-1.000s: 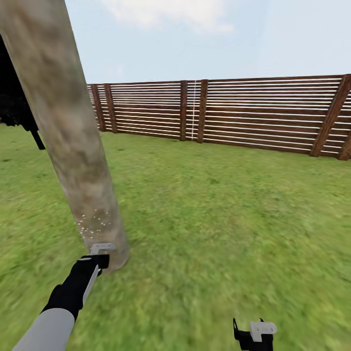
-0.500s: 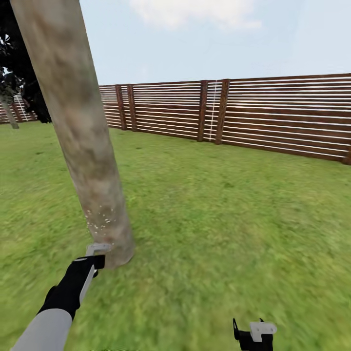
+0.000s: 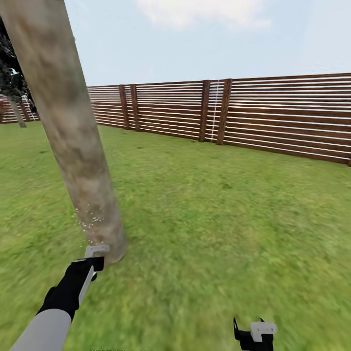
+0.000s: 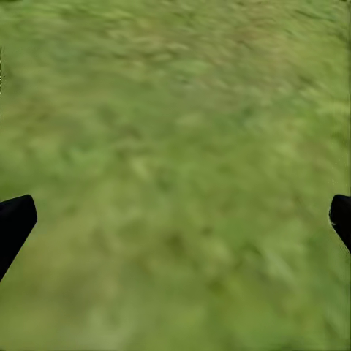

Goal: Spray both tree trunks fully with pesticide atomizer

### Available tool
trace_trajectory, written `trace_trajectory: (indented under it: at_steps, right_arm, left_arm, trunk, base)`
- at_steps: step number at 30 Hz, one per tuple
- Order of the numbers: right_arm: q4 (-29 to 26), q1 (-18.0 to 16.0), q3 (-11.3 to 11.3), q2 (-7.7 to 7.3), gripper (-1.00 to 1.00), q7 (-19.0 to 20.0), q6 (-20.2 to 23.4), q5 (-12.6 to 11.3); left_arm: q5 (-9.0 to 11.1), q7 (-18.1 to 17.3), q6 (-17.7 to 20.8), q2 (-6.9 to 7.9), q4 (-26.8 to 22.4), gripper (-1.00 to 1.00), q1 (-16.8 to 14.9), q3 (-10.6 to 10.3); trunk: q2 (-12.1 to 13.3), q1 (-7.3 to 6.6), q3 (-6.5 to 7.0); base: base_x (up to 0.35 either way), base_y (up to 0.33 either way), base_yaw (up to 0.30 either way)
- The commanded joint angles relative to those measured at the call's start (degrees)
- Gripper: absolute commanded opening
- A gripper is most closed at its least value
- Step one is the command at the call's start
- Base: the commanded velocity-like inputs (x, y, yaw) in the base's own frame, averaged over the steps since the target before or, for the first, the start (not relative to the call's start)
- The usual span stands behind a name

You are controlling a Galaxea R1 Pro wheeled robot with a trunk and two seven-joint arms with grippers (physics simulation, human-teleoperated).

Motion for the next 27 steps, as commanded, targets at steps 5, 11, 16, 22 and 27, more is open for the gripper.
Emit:
trace_trajectory:
  at_steps: [5, 11, 16, 22, 27]
  right_arm:
    - [0.0, 0.0, 0.0, 0.0, 1.0, 0.0, 0.0, 0.0]
    - [0.0, 0.0, 0.0, 0.0, 1.0, 0.0, 0.0, 0.0]
    - [0.0, 0.0, 0.0, 0.0, 1.0, 0.0, 0.0, 0.0]
    - [0.0, 0.0, 0.0, 0.02, 1.0, 0.0, 0.0, 0.0]
    - [0.0, 0.0, 0.0, 0.03, 1.0, 0.0, 0.0, 0.0]
  left_arm:
    - [0.0, 0.0, 0.0, 0.01, 0.0, -1.0, 0.0, -0.4]
    - [0.1, -0.1, 11.7, -0.39, -0.4, -1.0, -0.1, -0.7]
    - [0.3, -0.1, 12.0, -0.64, -0.7, -1.0, -0.1, -0.5]
    - [0.2, 0.1, 9.0, -0.58, -0.2, -1.0, 0.0, -0.5]
    - [0.2, 0.2, 8.6, -0.6, -0.1, -1.0, 0.0, -0.6]
  trunk:
    - [0.0, 0.0, 0.0]
    - [0.0, 0.0, 0.0]
    - [0.0, 0.0, 0.0]
    - [0.0, 0.0, 0.0]
    - [0.0, 0.0, 0.0]
  base:
    - [0.038, -0.136, 0.274]
    - [0.001, -0.004, 0.276]
    - [0.027, -0.016, 0.194]
    - [0.21, -0.165, 0.011]
    - [0.221, -0.196, 0.163]
